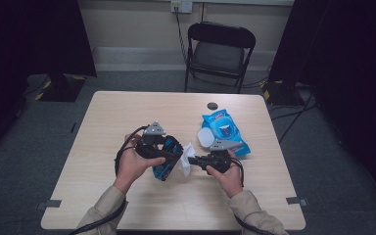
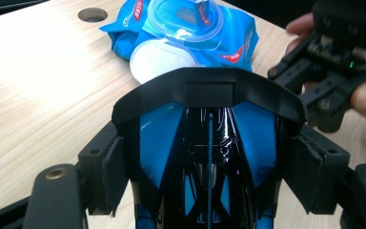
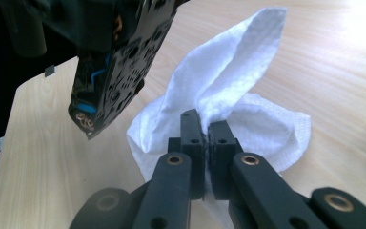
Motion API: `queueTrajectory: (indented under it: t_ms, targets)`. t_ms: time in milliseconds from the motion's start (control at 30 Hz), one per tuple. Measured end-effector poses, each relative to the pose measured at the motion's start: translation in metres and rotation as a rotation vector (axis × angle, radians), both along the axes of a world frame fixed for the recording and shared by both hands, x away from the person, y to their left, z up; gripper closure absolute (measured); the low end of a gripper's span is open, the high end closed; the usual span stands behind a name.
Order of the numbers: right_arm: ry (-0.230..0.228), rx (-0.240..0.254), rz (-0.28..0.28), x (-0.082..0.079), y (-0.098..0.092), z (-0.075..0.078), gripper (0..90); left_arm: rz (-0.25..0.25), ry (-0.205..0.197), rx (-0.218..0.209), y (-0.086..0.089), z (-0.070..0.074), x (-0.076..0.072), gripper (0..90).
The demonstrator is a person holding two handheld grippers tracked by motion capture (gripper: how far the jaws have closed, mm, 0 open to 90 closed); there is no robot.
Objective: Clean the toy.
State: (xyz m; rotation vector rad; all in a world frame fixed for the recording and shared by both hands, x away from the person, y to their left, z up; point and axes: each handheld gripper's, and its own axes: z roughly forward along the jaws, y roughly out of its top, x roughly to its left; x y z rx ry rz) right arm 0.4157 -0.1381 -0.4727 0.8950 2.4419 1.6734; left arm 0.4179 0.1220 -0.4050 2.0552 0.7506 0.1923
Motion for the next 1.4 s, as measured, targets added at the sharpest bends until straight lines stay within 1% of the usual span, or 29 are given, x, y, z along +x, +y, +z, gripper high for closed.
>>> queueTrajectory:
  t_ms: [233, 367, 433, 600, 700, 767, 867, 1000, 1100, 1400]
  targets:
    - [-0.02, 0.027, -0.028, 0.006, -0.009, 0.014, 88.7, -0.005, 0.006, 0.007, 0.002, -0.004, -0.002, 25.3]
    - [-0.032, 0.038, -0.041, 0.009, -0.012, 0.021, 88.7, -0.015, 0.015, 0.008, -0.001, -0.008, -0.003, 25.3]
    - [-0.036, 0.05, -0.045, 0.01, -0.013, 0.024, 88.6, -0.025, 0.017, 0.018, -0.003, -0.009, -0.003, 25.3]
    - [-0.041, 0.071, -0.046, 0.011, -0.011, 0.028, 88.6, -0.038, 0.028, 0.004, -0.009, -0.013, -0.002, 25.3]
    - [-0.041, 0.074, -0.041, 0.012, -0.008, 0.028, 88.6, -0.05, 0.031, 0.003, -0.014, -0.013, -0.002, 25.3]
    - [-0.039, 0.075, -0.036, 0.012, -0.006, 0.027, 88.6, -0.053, 0.03, -0.006, -0.017, -0.012, -0.002, 25.3]
    - [-0.032, 0.077, -0.032, 0.011, -0.003, 0.024, 88.7, -0.06, 0.028, -0.003, -0.02, -0.01, -0.002, 25.3]
    - [-0.021, 0.078, -0.03, 0.011, -0.001, 0.019, 88.6, -0.071, 0.028, -0.011, -0.026, -0.008, -0.002, 25.3]
    - [-0.017, 0.082, -0.026, 0.01, 0.002, 0.016, 88.6, -0.072, 0.027, -0.016, -0.028, -0.007, -0.001, 25.3]
    - [-0.006, 0.07, -0.016, 0.008, 0.009, 0.008, 88.6, -0.068, 0.029, -0.022, -0.03, -0.006, 0.001, 25.3]
